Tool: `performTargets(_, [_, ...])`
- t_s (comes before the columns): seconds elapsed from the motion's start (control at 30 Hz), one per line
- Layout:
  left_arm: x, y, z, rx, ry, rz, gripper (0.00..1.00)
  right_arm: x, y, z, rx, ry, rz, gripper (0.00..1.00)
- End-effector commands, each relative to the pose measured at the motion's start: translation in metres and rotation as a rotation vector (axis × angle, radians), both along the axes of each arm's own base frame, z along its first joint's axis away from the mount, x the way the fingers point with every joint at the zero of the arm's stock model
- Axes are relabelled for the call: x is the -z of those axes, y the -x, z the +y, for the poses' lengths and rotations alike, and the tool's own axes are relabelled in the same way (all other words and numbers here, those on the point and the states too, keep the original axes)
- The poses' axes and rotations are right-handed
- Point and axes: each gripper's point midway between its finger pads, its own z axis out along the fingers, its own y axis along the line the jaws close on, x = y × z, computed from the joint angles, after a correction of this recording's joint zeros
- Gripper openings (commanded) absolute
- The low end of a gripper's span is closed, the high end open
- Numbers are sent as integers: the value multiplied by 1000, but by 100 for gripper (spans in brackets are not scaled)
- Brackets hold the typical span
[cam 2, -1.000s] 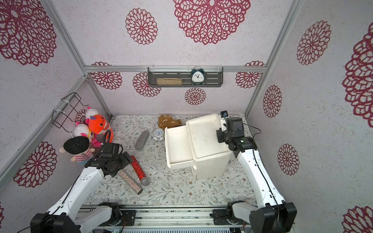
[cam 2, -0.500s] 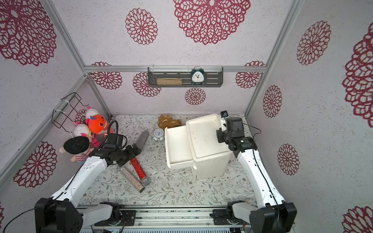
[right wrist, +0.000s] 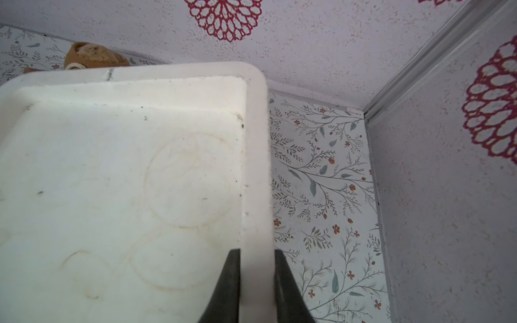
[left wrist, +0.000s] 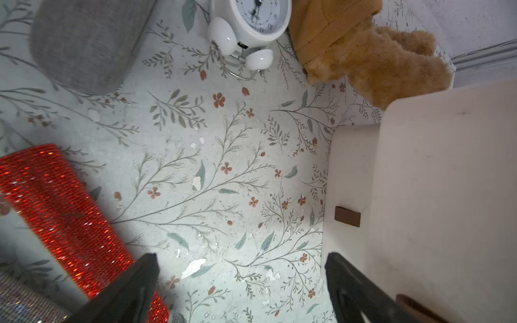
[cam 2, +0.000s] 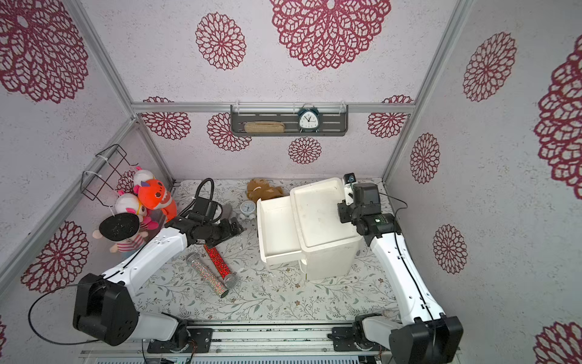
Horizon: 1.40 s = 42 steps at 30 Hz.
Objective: Take the microphone out of the drawer
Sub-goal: Close the drawer of the storage box.
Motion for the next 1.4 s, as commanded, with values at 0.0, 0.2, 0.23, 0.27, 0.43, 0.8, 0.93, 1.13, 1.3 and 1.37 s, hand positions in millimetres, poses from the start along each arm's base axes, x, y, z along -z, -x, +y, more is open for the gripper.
performTargets(0.0, [-14,-12,-27,54,40,-51,97,-43,-9,10,-38,14,-171,0])
performTargets(0.2, [-12,-14,-64,131,60,-49,97,-42,-9,8,-29,15,-169,0])
performTargets(0.23, [-11,-14,-70,140,66,-49,97,-42,-9,9,-31,14,-169,0])
performTargets(0.27, [-12,-15,-75,149,73,-50,97,-41,-9,9,-34,10,-167,0])
performTargets(0.43, [-20,-18,-103,192,110,-75,97,-34,-7,12,-46,2,-149,0])
performTargets(0.8, [-28,-18,-151,286,154,-84,97,-33,-8,7,-10,-4,-137,0])
performTargets(0.93, [-28,-14,-156,299,154,-80,97,-26,-11,2,40,-12,-100,0])
performTargets(1.13, [-23,-4,-140,280,92,-55,97,-14,-14,-5,99,-15,-61,0])
performTargets(1.3, [-23,11,-139,337,93,-31,97,-13,-14,-8,125,-20,-59,0])
performTargets(1.37, [-20,18,-137,362,77,-2,97,-14,-15,-8,126,-19,-59,0])
